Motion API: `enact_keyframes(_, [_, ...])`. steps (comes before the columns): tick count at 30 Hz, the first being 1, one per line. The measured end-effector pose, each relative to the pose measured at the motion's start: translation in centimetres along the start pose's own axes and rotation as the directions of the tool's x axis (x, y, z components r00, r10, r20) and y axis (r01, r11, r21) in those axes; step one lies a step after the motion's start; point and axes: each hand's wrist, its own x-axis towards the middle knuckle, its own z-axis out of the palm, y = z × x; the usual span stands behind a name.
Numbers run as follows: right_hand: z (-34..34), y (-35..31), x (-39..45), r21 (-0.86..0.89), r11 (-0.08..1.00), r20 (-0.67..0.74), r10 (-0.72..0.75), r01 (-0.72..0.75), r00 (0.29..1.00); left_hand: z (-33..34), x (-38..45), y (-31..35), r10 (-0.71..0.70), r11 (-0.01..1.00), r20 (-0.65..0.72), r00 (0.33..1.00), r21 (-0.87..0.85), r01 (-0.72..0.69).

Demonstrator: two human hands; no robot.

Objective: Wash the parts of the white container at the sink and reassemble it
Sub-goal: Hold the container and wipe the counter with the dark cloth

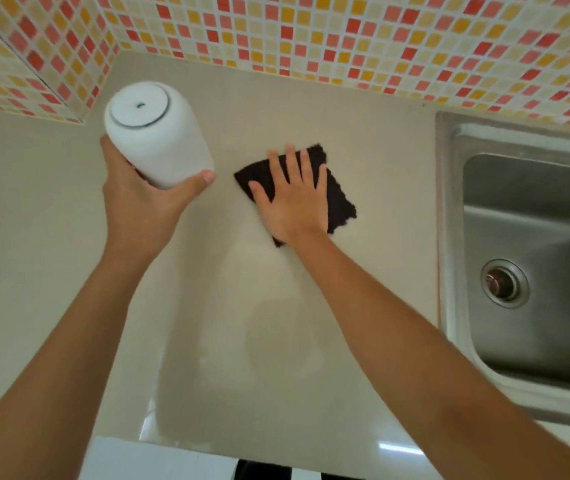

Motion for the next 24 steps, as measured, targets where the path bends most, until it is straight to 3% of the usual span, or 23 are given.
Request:
enact_keyframes(3, [0.7, -1.4, -10.6, 0.068, 0.997, -0.036, -0.019, 0.021, 0.999, 0.0, -0.3, -0.1, -0.014, 1.0, -0.015, 1.0, 0.0, 0.014])
enact_keyframes(6, [1.1, -1.2, -23.1, 0.036, 0.989, 0.047, -0.145, 0.143, 0.988, 0.5, -0.3, -0.1, -0.032, 0.999, -0.001, 0.999, -0.027, 0.032])
enact_keyframes(8, [1.1, 0.1, -25.7, 0.02, 0.984, 0.075, -0.178, 0.177, 0.981, 1.0, -0.2, -0.1, -0.039, 0.998, 0.022, 0.999, -0.038, 0.04])
enact_keyframes(11, [0.4, 1.3, -20.2, -0.011, 0.986, 0.068, -0.164, 0.165, 0.984, 1.7, -0.2, 0.2, -0.027, 0.999, 0.046, 0.999, -0.037, 0.029])
enact_keyframes(15, [-1.0, 3.1, -5.3, -0.033, 0.999, -0.019, 0.013, -0.014, 1.0, 2.5, -1.0, 0.5, -0.033, 0.999, 0.028, 0.999, -0.039, 0.035])
enact_keyframes(17, [-1.8, 3.4, 1.8, -0.028, 0.998, 0.01, 0.057, -0.056, 0.998, 2.8, -1.6, 0.6, -0.043, 0.998, 0.021, 0.999, -0.044, 0.044])
enact_keyframes(20, [-1.5, 1.8, 5.8, -0.025, 0.985, 0.013, 0.171, -0.171, 0.985, 2.8, -2.2, 0.4, -0.047, 0.997, -0.012, 0.999, -0.061, 0.046])
enact_keyframes(22, [-0.5, -0.4, 3.5, -0.008, 0.994, -0.009, 0.107, -0.107, 0.994, 2.8, -2.2, 0.2, -0.036, 0.998, -0.023, 0.999, -0.045, 0.035])
enact_keyframes(24, [0.2, -1.8, -1.2, 0.021, 0.991, 0.015, -0.129, 0.129, 0.991, 3.1, -2.3, 0.2, -0.032, 0.999, -0.035, 0.999, -0.019, 0.031])
